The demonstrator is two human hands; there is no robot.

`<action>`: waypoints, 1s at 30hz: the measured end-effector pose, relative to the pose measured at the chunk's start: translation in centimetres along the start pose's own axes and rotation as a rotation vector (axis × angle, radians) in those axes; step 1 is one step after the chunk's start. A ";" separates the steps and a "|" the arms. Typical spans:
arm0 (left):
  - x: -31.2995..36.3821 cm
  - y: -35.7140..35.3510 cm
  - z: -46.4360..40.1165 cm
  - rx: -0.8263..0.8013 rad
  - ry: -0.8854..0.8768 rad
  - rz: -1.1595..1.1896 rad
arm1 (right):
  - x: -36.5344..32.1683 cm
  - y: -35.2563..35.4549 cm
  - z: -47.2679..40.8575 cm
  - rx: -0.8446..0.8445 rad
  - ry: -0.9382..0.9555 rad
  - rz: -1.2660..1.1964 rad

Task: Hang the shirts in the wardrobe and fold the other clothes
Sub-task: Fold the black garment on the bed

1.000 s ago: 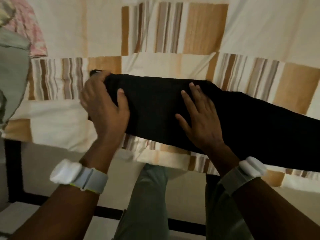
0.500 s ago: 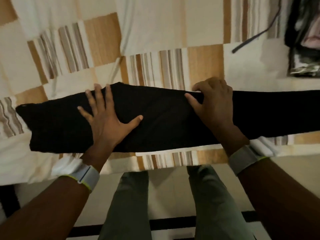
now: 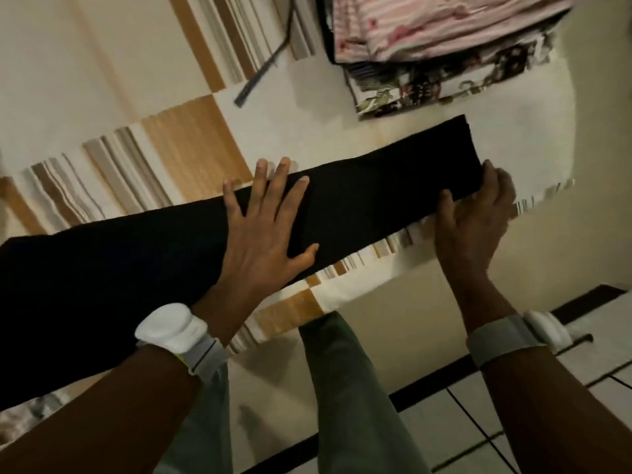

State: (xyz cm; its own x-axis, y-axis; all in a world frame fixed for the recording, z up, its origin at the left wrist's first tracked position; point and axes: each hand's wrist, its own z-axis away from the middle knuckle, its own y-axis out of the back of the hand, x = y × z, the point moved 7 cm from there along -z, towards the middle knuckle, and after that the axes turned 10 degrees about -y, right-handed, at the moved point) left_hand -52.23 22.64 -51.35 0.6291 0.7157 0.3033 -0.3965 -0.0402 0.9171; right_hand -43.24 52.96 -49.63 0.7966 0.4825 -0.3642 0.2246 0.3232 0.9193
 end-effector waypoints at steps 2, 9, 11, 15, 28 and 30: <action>0.2 0.0 -0.7 -0.001 0.016 0.018 | 1.5 0.2 -1.8 -0.060 -0.157 -0.144; 3.2 0.1 -2.3 -0.037 -0.188 -0.003 | 2.1 0.8 -3.8 -0.067 -0.328 -0.251; 3.8 0.1 -2.3 -0.028 -0.217 0.020 | 1.4 0.7 -3.4 -0.061 -0.307 -0.215; 4.5 0.1 -2.1 0.045 -0.224 0.105 | 1.4 0.5 -3.2 -0.067 -0.368 -0.233; 7.6 1.0 -2.2 0.165 -0.244 0.291 | 3.1 2.1 -4.6 -0.108 -0.344 -0.544; 7.5 0.3 -2.2 0.119 -0.238 0.311 | 3.9 1.4 -4.9 -0.189 -0.393 -0.570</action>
State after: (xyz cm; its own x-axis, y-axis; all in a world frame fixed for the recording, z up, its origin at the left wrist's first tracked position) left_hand -49.10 29.49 -49.39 0.6342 0.4757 0.6095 -0.5211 -0.3193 0.7915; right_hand -42.56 59.32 -50.52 0.7358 -0.1207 -0.6663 0.5930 0.5901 0.5479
